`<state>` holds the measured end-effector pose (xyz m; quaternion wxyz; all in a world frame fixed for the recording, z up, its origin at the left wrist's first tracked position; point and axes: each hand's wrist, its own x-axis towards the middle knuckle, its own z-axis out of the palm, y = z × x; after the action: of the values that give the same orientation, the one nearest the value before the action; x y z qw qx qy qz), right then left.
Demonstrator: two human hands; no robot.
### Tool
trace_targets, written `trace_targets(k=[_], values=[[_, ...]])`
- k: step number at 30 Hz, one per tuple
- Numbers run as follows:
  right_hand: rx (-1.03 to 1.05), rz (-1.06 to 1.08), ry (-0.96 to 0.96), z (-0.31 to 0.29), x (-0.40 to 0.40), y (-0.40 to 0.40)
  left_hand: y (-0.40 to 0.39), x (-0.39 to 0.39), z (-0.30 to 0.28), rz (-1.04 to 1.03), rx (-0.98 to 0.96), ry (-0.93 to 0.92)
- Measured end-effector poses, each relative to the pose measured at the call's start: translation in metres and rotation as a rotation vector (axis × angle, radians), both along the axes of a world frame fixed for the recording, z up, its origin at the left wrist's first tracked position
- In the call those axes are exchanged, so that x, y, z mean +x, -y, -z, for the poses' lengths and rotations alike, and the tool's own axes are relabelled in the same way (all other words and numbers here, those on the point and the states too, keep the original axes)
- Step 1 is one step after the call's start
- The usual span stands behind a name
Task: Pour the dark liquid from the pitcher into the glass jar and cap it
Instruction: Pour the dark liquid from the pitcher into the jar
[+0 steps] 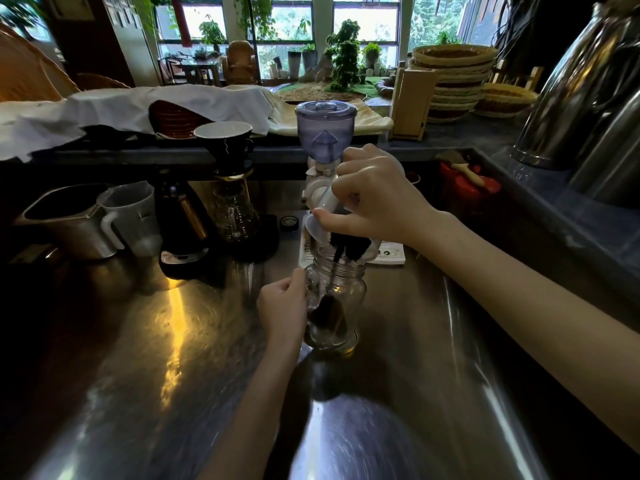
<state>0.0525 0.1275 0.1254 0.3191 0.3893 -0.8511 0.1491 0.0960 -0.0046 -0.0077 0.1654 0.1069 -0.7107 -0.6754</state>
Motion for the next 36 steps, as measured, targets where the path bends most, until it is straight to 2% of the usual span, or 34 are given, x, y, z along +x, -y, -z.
trace_targets(k=[36], values=[[-0.002, -0.011, -0.019, 0.0021, 0.0023, -0.0017, -0.0025, 0.0009, 0.0001, 0.003, 0.009, 0.012]])
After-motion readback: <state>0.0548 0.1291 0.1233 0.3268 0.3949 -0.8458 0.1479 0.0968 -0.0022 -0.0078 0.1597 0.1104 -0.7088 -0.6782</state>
